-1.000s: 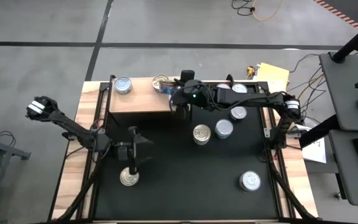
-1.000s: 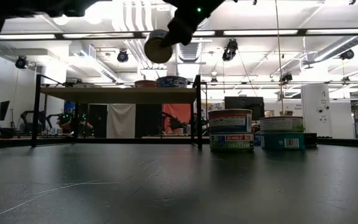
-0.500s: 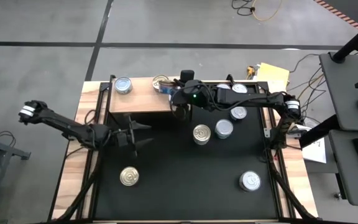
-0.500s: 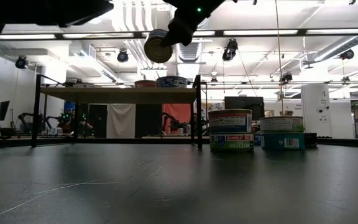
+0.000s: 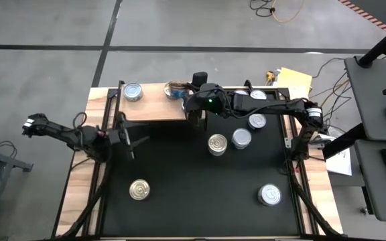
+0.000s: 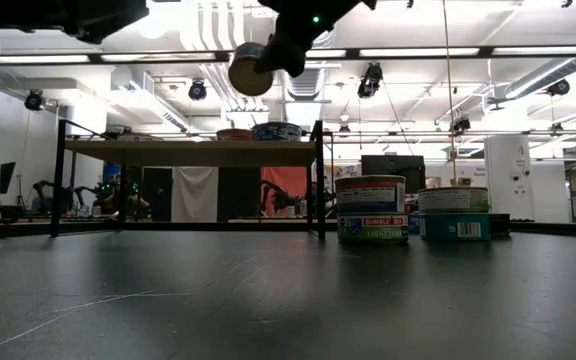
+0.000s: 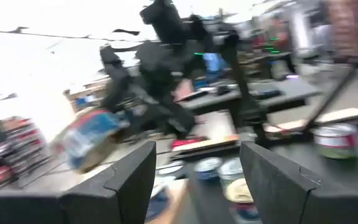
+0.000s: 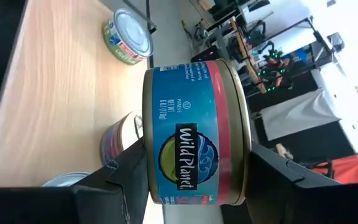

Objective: Stack canned seafood by type on shelf
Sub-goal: Stack the blue/pink tuna can on top of the other blue/pink tuna can on the shelf

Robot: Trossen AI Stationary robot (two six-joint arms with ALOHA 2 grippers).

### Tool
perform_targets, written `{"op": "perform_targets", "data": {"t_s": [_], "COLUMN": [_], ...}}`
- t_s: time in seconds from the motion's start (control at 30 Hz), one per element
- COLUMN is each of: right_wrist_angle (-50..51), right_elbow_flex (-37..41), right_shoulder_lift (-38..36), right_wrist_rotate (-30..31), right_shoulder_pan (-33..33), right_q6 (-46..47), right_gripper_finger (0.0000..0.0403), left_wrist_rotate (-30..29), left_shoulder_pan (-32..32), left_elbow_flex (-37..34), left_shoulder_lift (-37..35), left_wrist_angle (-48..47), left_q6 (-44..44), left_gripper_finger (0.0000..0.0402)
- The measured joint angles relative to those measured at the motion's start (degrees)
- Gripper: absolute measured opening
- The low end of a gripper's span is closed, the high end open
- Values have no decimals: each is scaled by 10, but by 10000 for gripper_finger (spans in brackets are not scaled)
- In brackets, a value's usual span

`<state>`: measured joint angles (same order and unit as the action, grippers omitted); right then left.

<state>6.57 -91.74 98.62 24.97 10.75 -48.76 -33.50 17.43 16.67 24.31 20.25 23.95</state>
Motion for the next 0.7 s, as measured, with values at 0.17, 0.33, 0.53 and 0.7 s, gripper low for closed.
{"op": "perform_targets", "data": {"t_s": [0.17,0.33,0.53,0.7], "right_wrist_angle": [-68,-143,-148,-148], "right_elbow_flex": [0,0,-6,-9], "right_shoulder_lift": [37,75,104,110], "right_wrist_rotate": [10,24,34,37], "right_shoulder_pan": [2,12,31,37], "right_q6": [-80,-139,-136,-128], "right_gripper_finger": [194,194,197,194], "left_wrist_rotate": [-18,-20,-20,-21], "left_shoulder_pan": [0,0,0,0], "left_elbow_flex": [0,0,0,0], "left_shoulder_lift": [-27,-33,-33,-33], "left_wrist_angle": [-42,-88,-114,-113], "left_q6": [1,1,-1,5], "left_gripper_finger": [217,217,217,217]}}
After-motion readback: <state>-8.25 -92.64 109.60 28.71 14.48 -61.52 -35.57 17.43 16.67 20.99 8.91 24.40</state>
